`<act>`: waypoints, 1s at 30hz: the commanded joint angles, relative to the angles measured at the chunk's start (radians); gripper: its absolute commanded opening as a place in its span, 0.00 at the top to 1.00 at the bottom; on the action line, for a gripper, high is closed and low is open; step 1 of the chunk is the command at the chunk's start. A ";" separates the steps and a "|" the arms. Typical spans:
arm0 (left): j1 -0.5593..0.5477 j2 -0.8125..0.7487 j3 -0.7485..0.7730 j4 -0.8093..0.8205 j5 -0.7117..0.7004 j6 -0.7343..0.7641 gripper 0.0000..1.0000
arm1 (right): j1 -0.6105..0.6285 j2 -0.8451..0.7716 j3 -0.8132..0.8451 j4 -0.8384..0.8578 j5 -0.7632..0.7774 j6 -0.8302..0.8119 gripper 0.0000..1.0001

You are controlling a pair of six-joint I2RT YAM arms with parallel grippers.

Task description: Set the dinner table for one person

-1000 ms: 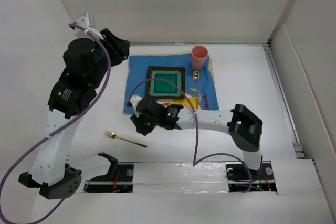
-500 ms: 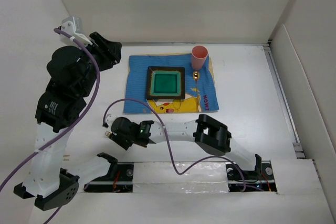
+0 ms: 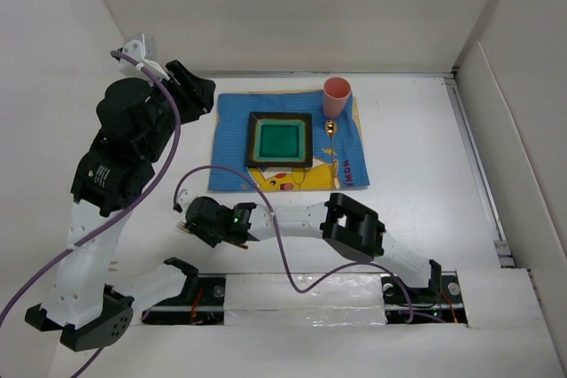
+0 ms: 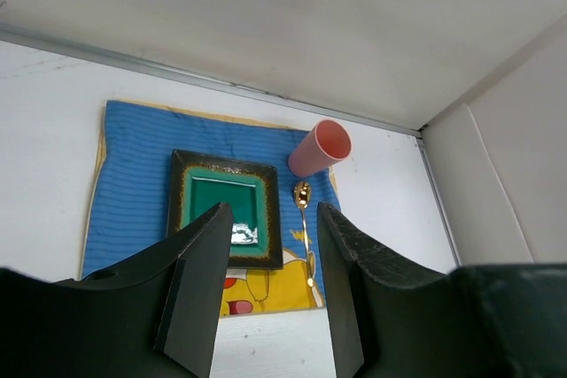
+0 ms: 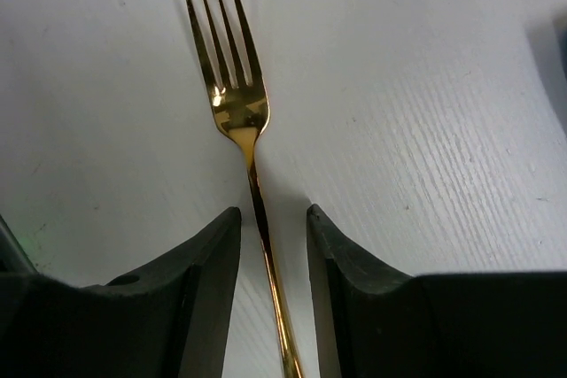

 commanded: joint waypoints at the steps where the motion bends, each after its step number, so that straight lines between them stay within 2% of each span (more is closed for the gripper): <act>1: 0.005 -0.020 -0.010 0.038 -0.002 -0.006 0.60 | 0.002 -0.008 -0.053 0.025 0.025 0.017 0.60; 2: 0.005 -0.020 -0.011 0.040 -0.002 -0.006 0.60 | 0.002 -0.011 -0.064 0.028 0.040 0.022 0.63; 5: 0.005 -0.020 -0.019 0.044 -0.006 -0.004 0.61 | 0.002 -0.007 -0.078 0.010 0.093 0.049 0.84; 6: 0.005 -0.020 -0.022 0.047 -0.009 -0.001 0.60 | 0.002 -0.005 -0.077 0.005 0.113 0.059 0.98; 7: 0.005 -0.020 -0.022 0.047 -0.009 -0.003 0.61 | 0.002 -0.002 -0.072 0.002 0.130 0.071 1.00; 14: 0.005 -0.020 -0.040 0.050 -0.028 0.003 0.61 | -0.072 -0.089 0.006 0.011 0.112 0.154 1.00; 20: 0.005 -0.013 -0.050 0.055 -0.023 0.003 0.61 | -0.233 -0.134 0.135 0.000 0.086 0.264 1.00; 25: 0.005 0.000 -0.068 0.058 -0.009 -0.004 0.61 | -0.322 -0.014 0.392 -0.096 0.114 0.366 1.00; 30: 0.005 0.004 -0.096 0.058 0.011 -0.015 0.62 | -0.380 0.121 0.537 -0.128 0.147 0.470 1.00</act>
